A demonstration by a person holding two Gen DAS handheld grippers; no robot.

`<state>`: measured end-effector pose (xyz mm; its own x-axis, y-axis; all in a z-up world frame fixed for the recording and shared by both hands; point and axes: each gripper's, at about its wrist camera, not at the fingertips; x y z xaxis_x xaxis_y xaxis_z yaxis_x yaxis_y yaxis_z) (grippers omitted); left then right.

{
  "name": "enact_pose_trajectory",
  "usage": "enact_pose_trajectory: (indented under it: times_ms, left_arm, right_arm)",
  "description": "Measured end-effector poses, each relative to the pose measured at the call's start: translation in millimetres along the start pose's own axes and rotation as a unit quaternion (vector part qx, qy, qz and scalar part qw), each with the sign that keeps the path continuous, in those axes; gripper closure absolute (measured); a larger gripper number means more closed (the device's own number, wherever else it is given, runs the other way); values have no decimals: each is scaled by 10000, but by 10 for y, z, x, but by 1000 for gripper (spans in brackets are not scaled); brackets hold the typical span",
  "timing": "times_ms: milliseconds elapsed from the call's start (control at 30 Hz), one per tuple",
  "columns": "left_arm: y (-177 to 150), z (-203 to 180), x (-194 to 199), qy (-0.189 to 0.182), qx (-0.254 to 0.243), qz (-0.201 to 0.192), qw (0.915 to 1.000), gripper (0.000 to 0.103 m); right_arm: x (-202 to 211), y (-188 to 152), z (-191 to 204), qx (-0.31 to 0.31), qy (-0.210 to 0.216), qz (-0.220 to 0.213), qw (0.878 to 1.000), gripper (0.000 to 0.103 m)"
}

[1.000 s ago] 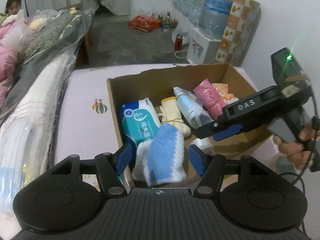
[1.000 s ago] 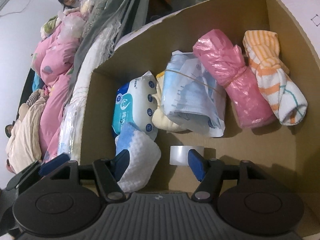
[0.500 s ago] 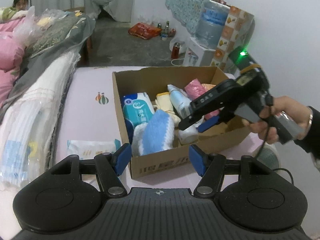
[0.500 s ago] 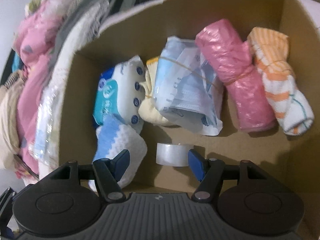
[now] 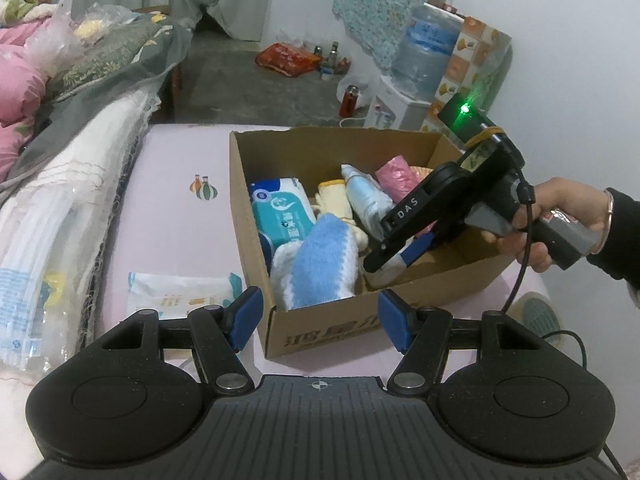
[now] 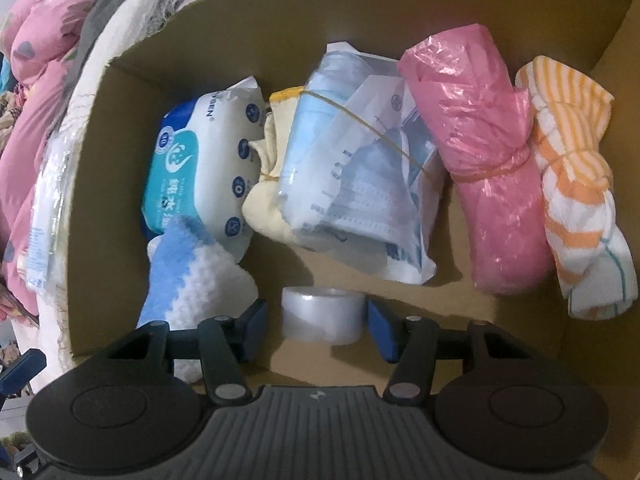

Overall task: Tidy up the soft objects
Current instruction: 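Lower the sock and tape roll into the box and open both grippers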

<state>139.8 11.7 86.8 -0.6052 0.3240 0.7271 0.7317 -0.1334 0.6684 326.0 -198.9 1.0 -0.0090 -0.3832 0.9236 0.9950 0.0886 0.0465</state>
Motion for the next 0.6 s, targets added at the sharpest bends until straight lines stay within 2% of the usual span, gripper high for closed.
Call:
enact_pose_trajectory:
  times_ms: [33, 67, 167, 300, 433, 600]
  left_arm:
    - [-1, -3, -8, -10, 7, 6, 10000, 40]
    - [-2, 3, -16, -20, 12, 12, 10000, 40]
    - [-6, 17, -27, -16, 33, 26, 10000, 40]
    - [-4, 42, -30, 13, 60, 32, 10000, 40]
    - [-6, 69, -52, 8, 69, 30, 10000, 40]
    - [-11, 68, -71, -28, 77, 68, 9999, 40]
  right_arm:
    - [-18, 20, -2, 11, -3, 21, 10000, 64]
    - [-32, 43, 1, 28, 13, 40, 10000, 70]
    - [-22, 30, 30, 197, 1, -79, 9998, 72]
    - [99, -45, 110, 350, 33, -541, 9979, 72]
    - [163, -149, 241, 654, -133, -1115, 9915, 72]
    - [33, -192, 366, 906, -450, -1030, 9895, 71]
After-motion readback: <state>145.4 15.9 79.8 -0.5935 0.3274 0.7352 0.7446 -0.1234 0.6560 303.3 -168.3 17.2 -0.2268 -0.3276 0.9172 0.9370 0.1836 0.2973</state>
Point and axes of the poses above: each gripper's, at about its wrist camera, not at the fingertips, and x roughly against the way its jaws point, z to its left, y to its top, and after that the axes turned 4 degrees about -x, right-handed
